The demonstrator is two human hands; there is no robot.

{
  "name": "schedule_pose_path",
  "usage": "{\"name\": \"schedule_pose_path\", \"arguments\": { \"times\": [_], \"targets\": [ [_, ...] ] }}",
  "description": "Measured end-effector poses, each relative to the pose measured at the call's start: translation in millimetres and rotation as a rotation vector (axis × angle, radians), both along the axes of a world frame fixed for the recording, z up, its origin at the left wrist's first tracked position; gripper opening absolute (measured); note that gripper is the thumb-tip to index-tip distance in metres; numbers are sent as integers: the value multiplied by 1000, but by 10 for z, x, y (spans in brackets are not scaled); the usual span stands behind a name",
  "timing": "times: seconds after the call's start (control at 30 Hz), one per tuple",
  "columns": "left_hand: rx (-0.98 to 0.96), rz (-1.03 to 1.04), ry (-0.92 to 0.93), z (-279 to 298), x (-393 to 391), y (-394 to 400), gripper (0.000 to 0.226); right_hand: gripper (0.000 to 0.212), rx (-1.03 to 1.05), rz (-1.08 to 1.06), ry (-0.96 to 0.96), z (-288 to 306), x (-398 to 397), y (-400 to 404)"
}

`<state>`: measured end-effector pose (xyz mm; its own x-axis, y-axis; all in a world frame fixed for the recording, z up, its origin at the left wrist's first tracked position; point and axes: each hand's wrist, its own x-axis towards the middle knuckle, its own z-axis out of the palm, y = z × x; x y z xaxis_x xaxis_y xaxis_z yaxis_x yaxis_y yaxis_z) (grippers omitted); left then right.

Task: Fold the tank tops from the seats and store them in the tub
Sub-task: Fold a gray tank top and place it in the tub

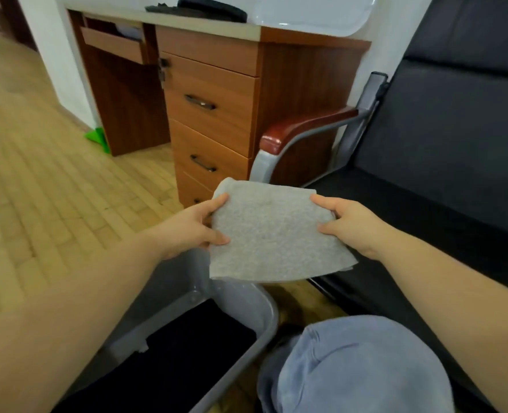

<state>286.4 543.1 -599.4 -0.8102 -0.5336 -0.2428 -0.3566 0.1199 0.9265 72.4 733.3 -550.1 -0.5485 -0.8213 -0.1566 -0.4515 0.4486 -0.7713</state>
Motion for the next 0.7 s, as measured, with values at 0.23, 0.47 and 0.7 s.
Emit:
{"name": "schedule_pose_path", "arguments": {
  "times": [0.23, 0.47, 0.7],
  "targets": [
    [54, 178, 2, -379, 864, -268, 96, 65, 65, 186, 19, -390, 625, -827],
    [66, 321, -90, -613, 1603, -329, 95, 65, 131, 374, 69, -694, 1162, -1293],
    [76, 390, -197, -1015, 1686, -161, 94, 64, 282, 418, 93, -1122, 1371, -1430]
  ]
}}
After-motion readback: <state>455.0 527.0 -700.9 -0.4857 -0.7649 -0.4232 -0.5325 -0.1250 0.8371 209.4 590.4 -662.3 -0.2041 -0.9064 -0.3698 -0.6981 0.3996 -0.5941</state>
